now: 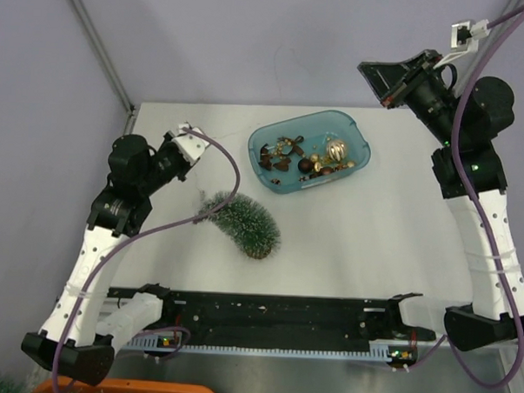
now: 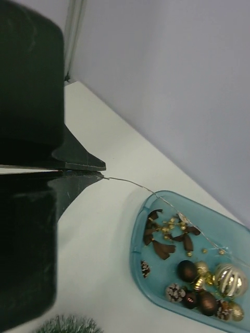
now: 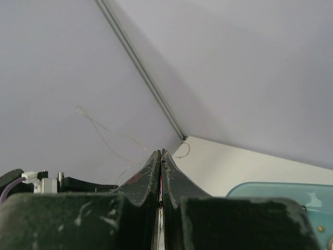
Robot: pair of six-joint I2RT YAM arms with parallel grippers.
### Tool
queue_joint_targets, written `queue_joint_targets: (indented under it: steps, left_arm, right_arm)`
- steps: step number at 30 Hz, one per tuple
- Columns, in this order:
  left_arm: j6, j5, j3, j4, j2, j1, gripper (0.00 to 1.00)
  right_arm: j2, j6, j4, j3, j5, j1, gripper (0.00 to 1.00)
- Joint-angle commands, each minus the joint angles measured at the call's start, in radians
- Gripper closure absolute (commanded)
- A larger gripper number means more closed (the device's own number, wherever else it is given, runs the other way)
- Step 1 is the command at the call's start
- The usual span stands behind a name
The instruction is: Decorate the small christmas tree
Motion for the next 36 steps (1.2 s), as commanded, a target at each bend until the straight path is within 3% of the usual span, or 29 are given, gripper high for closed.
queue_joint_targets:
  steps: [1, 9, 14, 25, 36]
  left_arm:
    - [0.006, -0.037, -0.095, 0.015, -0.048, 0.026, 1.00]
    - [-0.069, -0.058, -0.142, 0.028, -0.023, 0.096, 1.00]
    - [-0.093, -0.035, -0.138, 0.076, 0.006, 0.109, 1.00]
    - [-0.302, 0.189, 0.192, 0.030, 0.204, 0.109, 1.00]
    - [-0.184, 0.132, 0.217, -0.071, 0.163, 0.129, 1.00]
  right_arm:
    - [-0.045, -0.064, -0.007, -0.060, 0.040, -0.014, 1.00]
    - [-0.070, -0.171, -0.066, -0.194, 0.208, -0.018, 1.00]
    - [-0.099, -0.176, -0.065, -0.257, 0.229, -0.067, 1.00]
    - [-0.068, -0.155, -0.053, -0.202, 0.178, -0.087, 1.00]
    - [-0.038, -0.176, -0.062, -0.162, 0.225, -0.089, 1.00]
